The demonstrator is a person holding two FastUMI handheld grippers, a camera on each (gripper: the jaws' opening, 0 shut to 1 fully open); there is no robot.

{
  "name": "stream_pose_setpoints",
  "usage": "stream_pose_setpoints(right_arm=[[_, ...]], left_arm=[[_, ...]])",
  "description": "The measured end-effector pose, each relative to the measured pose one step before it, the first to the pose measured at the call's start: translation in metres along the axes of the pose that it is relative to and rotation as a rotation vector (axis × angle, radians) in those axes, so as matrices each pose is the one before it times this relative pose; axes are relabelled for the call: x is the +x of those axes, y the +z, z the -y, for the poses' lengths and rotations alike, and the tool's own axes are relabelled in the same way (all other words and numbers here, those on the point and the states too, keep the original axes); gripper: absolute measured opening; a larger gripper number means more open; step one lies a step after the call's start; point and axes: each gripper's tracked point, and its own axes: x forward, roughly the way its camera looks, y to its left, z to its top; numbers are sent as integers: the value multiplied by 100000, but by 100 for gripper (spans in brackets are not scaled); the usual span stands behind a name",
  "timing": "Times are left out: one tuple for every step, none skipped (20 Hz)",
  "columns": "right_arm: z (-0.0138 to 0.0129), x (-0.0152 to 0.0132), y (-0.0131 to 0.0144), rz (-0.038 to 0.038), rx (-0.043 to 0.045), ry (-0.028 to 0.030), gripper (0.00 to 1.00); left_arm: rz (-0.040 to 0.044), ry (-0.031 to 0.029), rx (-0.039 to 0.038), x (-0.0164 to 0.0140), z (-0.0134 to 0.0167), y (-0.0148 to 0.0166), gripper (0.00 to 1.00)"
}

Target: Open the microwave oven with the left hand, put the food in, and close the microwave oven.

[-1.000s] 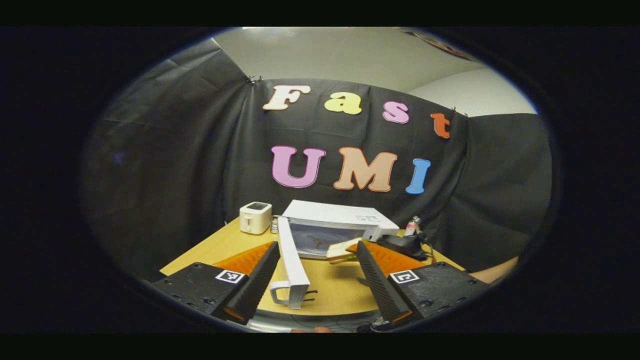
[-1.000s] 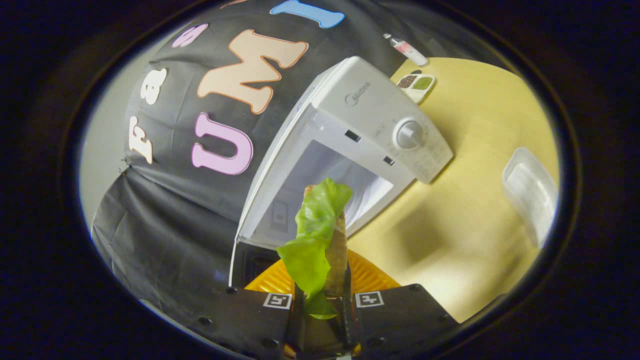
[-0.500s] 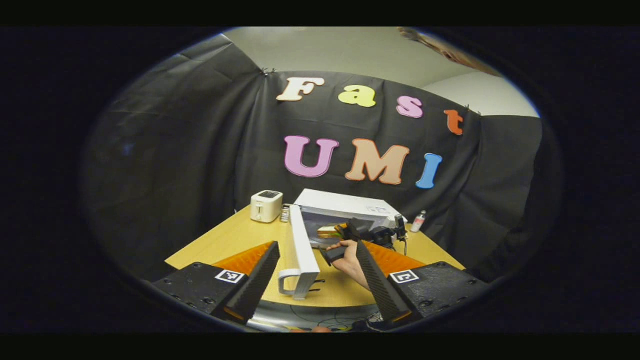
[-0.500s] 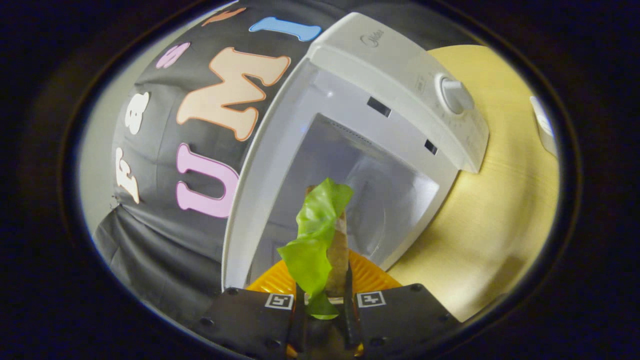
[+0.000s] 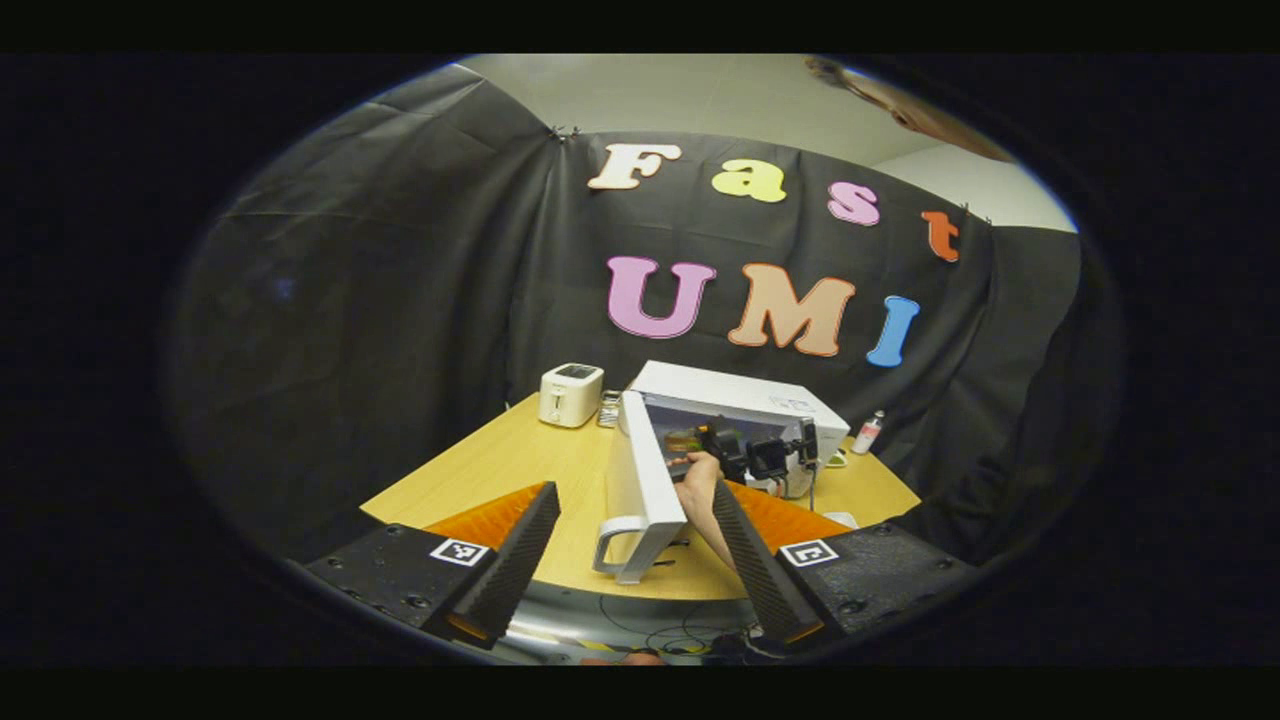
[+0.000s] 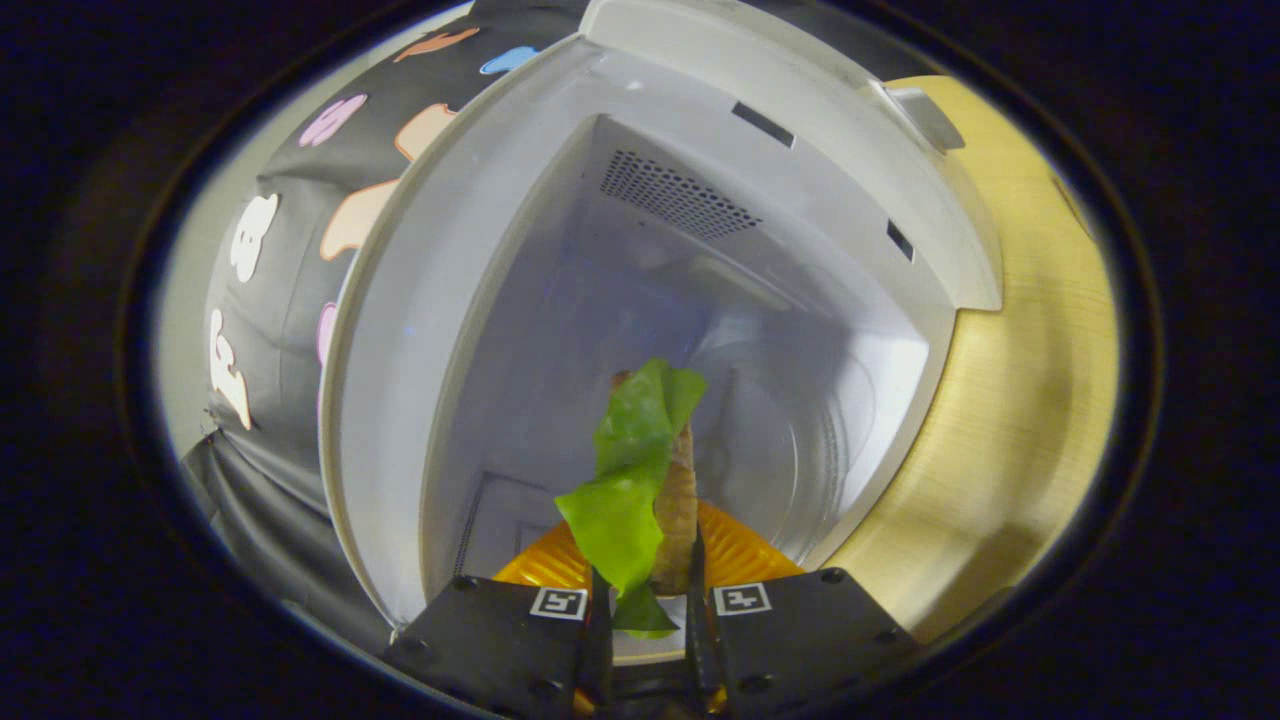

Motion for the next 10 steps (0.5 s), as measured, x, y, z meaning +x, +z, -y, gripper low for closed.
stream_pose_setpoints(right_arm=[[128, 141, -106, 235, 745, -1248, 31], [38, 266, -162, -17, 957, -863, 31], [36, 427, -231, -484, 831, -315, 31], [31, 239, -51, 73, 235, -297, 31], [-3, 168, -30, 480, -467, -248, 31], [147, 187, 10, 259, -591, -958, 31], [299, -11, -68, 108, -1379, -1527, 31], [443, 94, -124, -427, -1963, -1999, 31], [-132, 18, -5, 381, -530, 769, 32], [157, 60, -32, -297, -2106, -369, 32]], left_arm=[[-1059, 268, -17, 70, -57, -321, 90], [-903, 155, -49, 81, -108, -399, 86], [-145, -61, -391, 34, 13, -23, 87], [-155, 125, -549, 24, -44, 109, 90], [47, -41, -365, 100, 72, -65, 86], [-135, 44, 218, 41, -100, -37, 90], [-73, -19, 887, 110, -110, -92, 90], [-314, 167, 883, 19, -136, -156, 90], [-444, 386, 272, 196, -106, -80, 90], [-339, 102, -554, 109, -10, 2, 90]])
